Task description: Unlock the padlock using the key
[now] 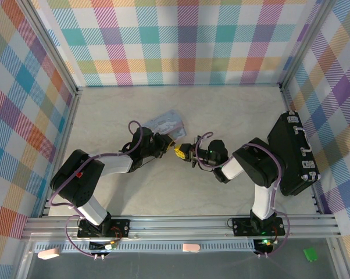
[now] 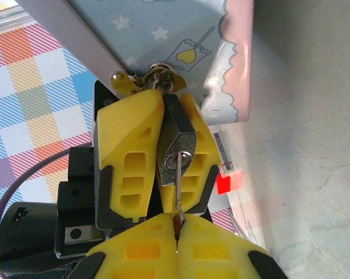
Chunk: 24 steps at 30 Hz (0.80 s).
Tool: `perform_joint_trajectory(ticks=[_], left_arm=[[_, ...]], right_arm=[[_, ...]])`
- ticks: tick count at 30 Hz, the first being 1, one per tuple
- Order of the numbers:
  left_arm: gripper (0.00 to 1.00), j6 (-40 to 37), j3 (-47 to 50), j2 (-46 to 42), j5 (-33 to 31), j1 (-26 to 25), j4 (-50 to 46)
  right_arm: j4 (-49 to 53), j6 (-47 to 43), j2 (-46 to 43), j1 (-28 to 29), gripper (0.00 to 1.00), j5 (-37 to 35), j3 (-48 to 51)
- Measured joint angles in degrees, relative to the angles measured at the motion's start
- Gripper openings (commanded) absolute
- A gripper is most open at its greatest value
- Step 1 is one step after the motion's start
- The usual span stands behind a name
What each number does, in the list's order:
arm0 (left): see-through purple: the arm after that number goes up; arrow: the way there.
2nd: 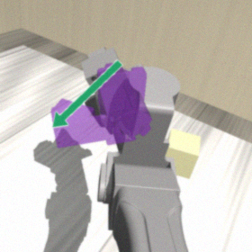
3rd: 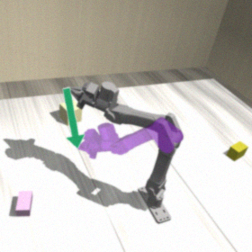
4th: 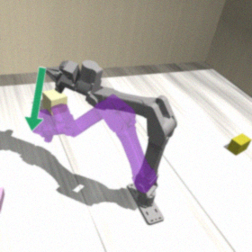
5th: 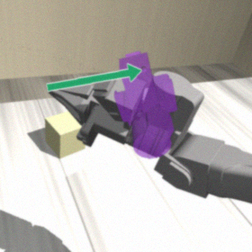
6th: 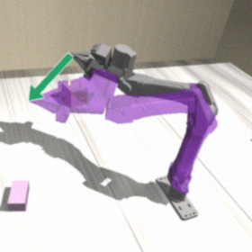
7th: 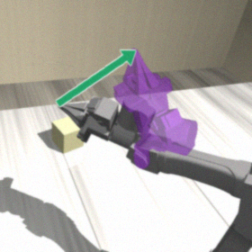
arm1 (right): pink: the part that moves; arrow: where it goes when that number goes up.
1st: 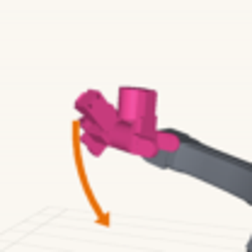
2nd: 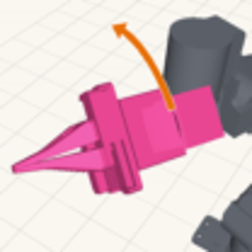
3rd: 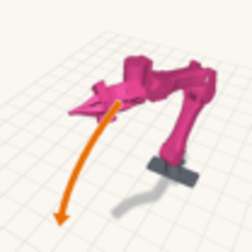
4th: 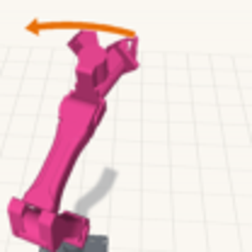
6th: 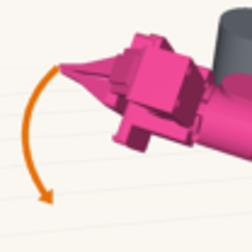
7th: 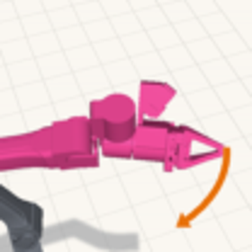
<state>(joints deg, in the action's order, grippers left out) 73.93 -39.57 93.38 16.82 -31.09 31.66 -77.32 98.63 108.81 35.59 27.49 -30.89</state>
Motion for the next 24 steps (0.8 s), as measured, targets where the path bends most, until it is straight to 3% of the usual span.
perform_joint_trajectory(ticks=[24], left_arm=[[0.0, -1.2, 0.0, 0.0, -0.2, -1.5, -1.8]], right_arm=[[-2.3, 0.0, 0.4, -2.2, 0.0, 0.8, 3.6]])
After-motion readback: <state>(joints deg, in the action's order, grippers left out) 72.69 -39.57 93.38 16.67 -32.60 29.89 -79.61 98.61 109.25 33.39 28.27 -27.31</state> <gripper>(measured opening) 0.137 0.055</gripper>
